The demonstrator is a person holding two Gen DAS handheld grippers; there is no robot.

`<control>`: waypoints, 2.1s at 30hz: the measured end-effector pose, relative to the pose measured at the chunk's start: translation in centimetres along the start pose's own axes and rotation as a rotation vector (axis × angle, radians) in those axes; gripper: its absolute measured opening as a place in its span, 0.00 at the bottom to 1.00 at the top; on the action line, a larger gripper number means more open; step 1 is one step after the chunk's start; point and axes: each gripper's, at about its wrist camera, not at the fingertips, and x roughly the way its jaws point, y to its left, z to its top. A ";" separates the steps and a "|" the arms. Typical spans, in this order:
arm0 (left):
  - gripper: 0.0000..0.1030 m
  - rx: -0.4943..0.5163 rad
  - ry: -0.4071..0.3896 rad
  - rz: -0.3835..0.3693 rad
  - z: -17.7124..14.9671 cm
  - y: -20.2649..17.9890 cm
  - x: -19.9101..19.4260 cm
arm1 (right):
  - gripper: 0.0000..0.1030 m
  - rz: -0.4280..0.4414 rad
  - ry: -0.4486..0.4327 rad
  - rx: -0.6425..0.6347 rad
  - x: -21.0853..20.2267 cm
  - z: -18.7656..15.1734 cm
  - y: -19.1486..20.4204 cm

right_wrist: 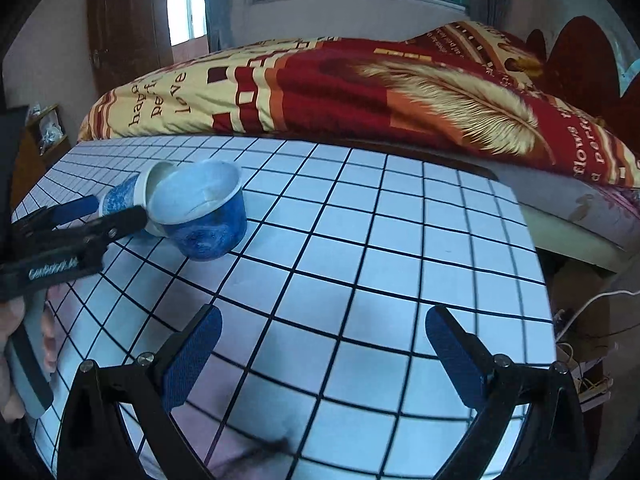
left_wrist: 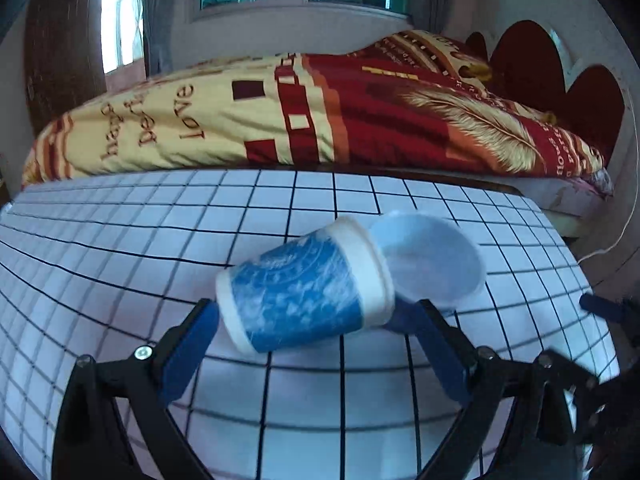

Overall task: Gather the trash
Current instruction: 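Grasp the blue-white bowl cup with right tool while left tool grasps the tall paper cup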

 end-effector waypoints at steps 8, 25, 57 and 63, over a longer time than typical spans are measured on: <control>0.61 -0.022 0.043 -0.001 -0.9 3.7 0.6 | 1.00 0.027 0.013 -0.029 2.0 0.4 1.5; 0.61 -0.010 0.041 -0.017 0.4 6.5 -0.1 | 1.00 0.071 -0.002 -0.143 9.0 7.5 7.7; 0.79 0.133 0.012 -0.201 2.8 0.8 2.6 | 0.77 0.057 -0.026 -0.031 6.3 5.7 0.8; 0.79 0.175 -0.007 -0.245 2.5 -1.2 1.3 | 0.77 -0.015 -0.031 -0.008 5.3 5.2 -0.9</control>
